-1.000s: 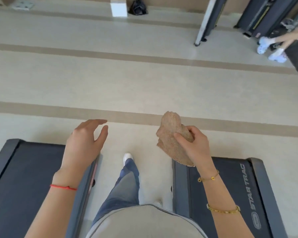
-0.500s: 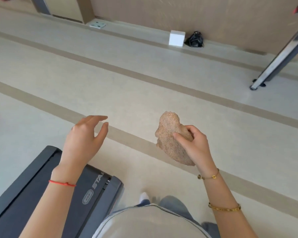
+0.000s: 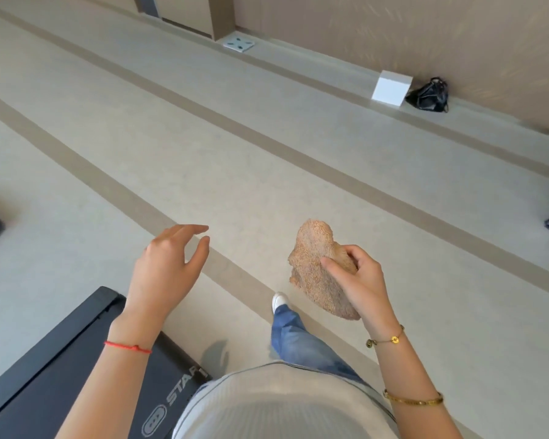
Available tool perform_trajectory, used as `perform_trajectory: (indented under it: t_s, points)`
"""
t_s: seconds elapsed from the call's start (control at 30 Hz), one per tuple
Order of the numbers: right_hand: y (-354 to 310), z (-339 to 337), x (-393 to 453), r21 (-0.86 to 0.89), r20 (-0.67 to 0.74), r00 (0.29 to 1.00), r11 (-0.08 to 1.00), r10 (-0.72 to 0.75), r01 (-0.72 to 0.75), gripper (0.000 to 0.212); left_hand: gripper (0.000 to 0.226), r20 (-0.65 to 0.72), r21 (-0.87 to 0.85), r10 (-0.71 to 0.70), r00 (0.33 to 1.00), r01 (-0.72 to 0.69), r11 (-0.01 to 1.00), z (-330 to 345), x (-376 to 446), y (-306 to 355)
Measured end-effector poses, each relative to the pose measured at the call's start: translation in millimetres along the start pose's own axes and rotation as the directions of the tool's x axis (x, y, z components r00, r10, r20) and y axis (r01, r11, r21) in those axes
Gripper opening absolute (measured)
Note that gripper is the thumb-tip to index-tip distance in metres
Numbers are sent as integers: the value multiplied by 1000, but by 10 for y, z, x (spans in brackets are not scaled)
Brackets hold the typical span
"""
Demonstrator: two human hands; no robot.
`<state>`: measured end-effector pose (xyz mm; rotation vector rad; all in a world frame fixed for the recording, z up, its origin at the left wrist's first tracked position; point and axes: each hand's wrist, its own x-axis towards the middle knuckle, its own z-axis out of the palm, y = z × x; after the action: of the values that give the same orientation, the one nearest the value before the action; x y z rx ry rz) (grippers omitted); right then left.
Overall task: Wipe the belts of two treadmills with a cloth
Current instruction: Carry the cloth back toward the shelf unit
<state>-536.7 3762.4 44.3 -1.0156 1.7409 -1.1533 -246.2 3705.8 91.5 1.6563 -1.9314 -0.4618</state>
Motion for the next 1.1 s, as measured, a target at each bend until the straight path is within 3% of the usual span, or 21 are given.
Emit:
perform_trajectory:
  t_s: [0.3,0.6,0.8,1.1]
  points:
    - [-893,319,2419,-4,149,985,996,-87,89,18,24,-159,4,-136,978,138,990,176,1999,40]
    - [-1239,1077,4013,-22,323,944,996,-74,86,20,24,-205,20,-294,933,304,952,399,3115,-535]
    - [-1401,1730,5132,-27,337,940,998,-44,56,19,24,-229,31,-321,919,336,941,491,4282,-1055]
    - [-2516,2929,7099,56,273,950,989,-150,140,16,22,-260,26,-215,941,229,973,162,6767,-1759]
